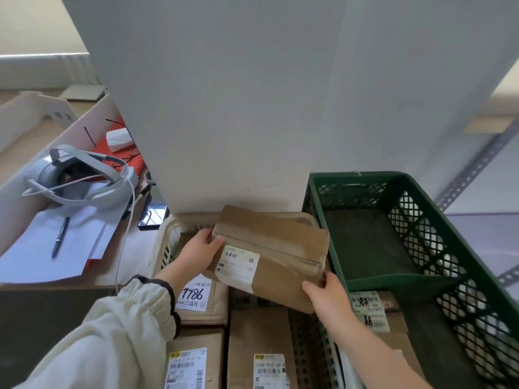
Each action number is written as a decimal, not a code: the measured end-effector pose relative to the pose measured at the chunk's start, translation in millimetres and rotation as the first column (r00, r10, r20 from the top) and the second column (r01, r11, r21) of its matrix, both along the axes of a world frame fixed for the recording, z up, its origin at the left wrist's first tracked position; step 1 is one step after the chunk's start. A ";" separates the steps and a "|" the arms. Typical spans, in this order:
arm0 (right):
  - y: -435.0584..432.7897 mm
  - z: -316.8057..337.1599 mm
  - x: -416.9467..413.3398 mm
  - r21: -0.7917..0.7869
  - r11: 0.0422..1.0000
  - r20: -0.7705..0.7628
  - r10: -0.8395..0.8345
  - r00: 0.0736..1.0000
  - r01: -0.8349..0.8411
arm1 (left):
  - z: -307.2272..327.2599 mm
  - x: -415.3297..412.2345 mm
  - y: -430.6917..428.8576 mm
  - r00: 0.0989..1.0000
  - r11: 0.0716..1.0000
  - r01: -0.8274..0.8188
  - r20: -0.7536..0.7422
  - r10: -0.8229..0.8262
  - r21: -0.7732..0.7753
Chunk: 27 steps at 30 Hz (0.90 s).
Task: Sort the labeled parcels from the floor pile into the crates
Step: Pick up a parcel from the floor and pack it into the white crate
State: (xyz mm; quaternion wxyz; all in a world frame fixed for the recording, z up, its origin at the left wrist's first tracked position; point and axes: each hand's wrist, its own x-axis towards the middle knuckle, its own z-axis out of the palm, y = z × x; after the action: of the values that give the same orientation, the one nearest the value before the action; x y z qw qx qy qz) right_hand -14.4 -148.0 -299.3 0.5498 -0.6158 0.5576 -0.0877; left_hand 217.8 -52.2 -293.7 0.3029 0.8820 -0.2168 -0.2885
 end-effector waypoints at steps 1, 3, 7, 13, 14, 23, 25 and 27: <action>8.8 0.0 -3.7 0.026 1.000 0.018 -0.017 1.000 0.017 | 4.5 1.7 -1.1 0.999 0.999 0.033 0.014 -0.033 0.013; 22.1 -2.7 -9.9 0.073 0.997 0.040 -0.036 0.999 0.033 | 11.6 2.9 0.1 0.996 0.996 0.078 0.032 -0.080 0.040; 31.0 -0.7 -15.7 0.105 0.994 0.028 -0.027 0.999 0.024 | 24.5 -5.1 11.4 0.992 0.992 0.100 0.064 -0.105 0.070; 46.1 16.7 -32.4 0.104 0.987 0.002 0.126 0.992 -0.125 | 33.1 -36.0 73.8 0.999 0.998 -0.019 0.051 0.016 0.066; 52.6 18.5 -38.7 0.108 0.981 -0.025 0.163 0.986 -0.159 | 34.7 -45.7 90.3 0.999 0.997 -0.035 0.041 0.033 0.068; 138.2 23.3 -127.1 0.306 0.876 -0.182 0.437 0.881 -0.372 | 27.7 -151.1 245.9 0.989 0.979 -0.020 -0.142 0.049 0.201; 155.0 17.8 -142.1 0.390 0.833 -0.189 0.489 0.852 -0.392 | 21.2 -167.2 271.1 0.981 0.973 -0.015 -0.184 0.059 0.231; 170.5 14.0 -152.6 0.451 0.786 -0.180 0.544 0.819 -0.423 | 15.0 -180.5 291.7 0.977 0.969 0.012 -0.211 0.042 0.247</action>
State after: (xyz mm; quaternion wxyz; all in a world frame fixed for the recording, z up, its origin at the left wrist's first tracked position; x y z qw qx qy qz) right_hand -167.0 22.5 -285.2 0.5734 -0.6226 0.4615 0.2657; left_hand 37.3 239.6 -278.7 0.2147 0.8782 -0.1386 -0.4043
